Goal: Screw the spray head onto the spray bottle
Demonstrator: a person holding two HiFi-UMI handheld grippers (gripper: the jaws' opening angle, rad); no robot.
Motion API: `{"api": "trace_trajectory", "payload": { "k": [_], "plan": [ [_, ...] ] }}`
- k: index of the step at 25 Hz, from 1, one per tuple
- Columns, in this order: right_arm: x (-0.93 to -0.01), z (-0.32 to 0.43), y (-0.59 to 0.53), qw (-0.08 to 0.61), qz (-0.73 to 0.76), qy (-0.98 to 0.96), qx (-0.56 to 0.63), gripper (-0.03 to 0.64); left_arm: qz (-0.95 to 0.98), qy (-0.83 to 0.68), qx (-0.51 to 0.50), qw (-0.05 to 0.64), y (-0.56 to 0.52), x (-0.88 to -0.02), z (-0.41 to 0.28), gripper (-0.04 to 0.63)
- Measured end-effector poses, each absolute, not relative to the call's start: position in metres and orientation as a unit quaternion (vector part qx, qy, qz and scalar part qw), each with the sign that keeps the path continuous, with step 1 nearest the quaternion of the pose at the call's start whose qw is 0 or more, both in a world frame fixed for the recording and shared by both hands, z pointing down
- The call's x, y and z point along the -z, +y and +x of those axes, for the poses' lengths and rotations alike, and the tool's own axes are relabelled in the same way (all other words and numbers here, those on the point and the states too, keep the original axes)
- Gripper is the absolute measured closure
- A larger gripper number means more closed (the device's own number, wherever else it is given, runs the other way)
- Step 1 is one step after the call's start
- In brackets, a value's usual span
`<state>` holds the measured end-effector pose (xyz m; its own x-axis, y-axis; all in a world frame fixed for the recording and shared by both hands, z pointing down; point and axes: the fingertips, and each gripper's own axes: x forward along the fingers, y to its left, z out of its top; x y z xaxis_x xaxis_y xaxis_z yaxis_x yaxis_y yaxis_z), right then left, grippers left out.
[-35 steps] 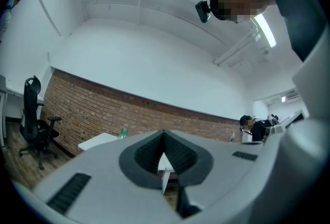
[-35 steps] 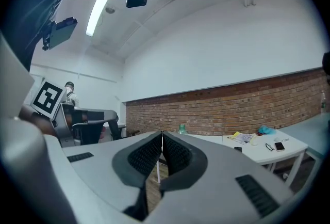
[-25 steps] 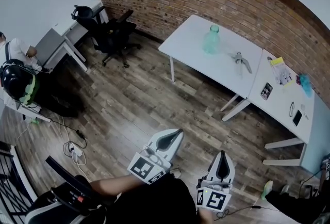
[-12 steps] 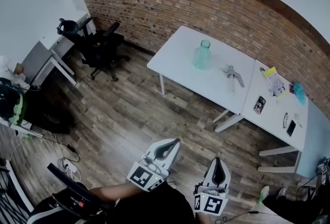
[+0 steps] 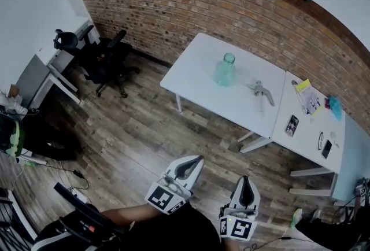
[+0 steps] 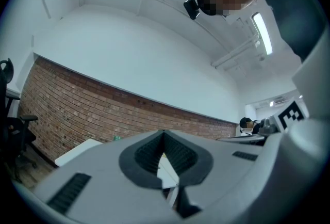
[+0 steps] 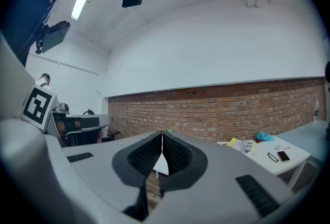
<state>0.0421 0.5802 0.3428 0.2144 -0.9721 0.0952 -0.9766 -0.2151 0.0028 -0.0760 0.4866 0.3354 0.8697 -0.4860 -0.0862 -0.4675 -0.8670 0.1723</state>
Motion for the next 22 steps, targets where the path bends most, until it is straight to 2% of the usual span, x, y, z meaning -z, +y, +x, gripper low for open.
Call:
{"api": "trace_trajectory", "payload": {
  "k": [22],
  "plan": [
    [-0.345,0.031,0.493,0.040,0.785,-0.617,-0.042,0.609,0.973,-0.197,0.055,0.105,0.416,-0.348,-0.073,0.595]
  ]
}}
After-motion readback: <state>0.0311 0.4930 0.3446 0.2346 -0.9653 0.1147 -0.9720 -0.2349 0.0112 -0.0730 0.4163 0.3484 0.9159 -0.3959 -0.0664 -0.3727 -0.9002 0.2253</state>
